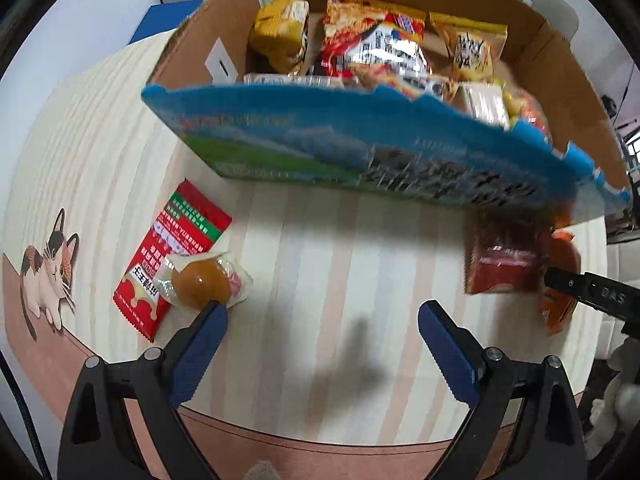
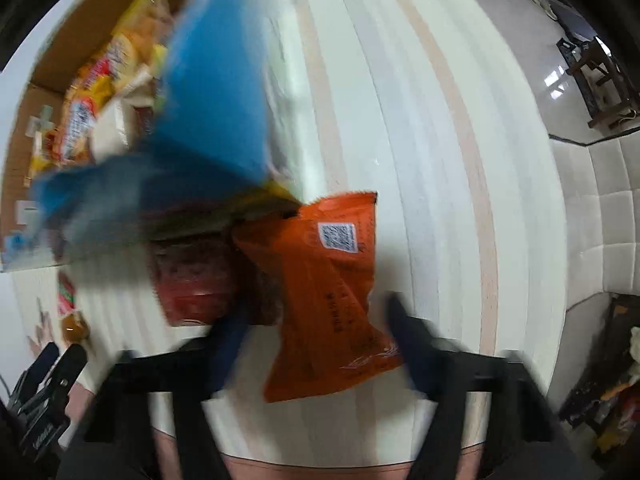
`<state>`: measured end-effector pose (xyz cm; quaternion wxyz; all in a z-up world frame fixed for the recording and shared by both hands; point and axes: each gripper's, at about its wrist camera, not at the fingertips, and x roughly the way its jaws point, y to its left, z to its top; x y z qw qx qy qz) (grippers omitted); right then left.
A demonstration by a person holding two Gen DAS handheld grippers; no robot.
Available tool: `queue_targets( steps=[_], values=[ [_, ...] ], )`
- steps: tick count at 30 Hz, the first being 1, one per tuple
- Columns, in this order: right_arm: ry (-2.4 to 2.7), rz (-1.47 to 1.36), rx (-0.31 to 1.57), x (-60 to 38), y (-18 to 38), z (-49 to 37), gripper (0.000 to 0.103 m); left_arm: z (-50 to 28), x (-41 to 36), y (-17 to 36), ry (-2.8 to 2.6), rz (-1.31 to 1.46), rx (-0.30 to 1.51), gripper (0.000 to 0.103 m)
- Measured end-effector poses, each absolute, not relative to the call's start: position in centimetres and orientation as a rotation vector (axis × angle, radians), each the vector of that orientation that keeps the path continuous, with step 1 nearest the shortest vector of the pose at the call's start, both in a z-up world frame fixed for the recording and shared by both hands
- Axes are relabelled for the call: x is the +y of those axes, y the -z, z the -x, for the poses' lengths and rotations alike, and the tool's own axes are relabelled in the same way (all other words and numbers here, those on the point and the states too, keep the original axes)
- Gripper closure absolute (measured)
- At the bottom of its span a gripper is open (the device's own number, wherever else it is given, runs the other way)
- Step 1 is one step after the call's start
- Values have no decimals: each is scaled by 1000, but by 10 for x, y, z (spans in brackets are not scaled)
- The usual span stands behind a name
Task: Organize snacks
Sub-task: 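Grasp the round egg snack with the left tool while the right grasps the orange bag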
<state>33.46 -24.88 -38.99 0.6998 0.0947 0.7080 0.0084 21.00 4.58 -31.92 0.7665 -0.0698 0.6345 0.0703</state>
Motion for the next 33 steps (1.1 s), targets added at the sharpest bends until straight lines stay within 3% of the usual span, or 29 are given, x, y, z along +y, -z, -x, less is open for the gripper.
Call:
queue_targets(
  steps=[9, 16, 25, 26, 28, 29, 33],
  values=[
    [55, -311, 1612, -251, 383, -280, 57, -181, 90, 308, -167, 83, 1388, 5],
    [6, -420, 1625, -208, 387, -255, 57, -178, 147, 313, -176, 223, 1444, 5],
    [-16, -296, 1644, -149, 394, -267, 57, -220, 137, 333, -44, 133, 1484, 6],
    [-12, -292, 1646, -146, 395, -268, 57, -225, 134, 338, -32, 106, 1499, 7],
    [-6, -290, 1652, -147, 397, -268, 57, -232, 130, 345, -23, 86, 1529, 30],
    [-4, -289, 1653, -143, 399, -269, 57, -236, 129, 350, -19, 85, 1544, 37],
    [-2, -272, 1658, -144, 399, -268, 57, -239, 128, 352, -16, 77, 1528, 46]
  ],
)
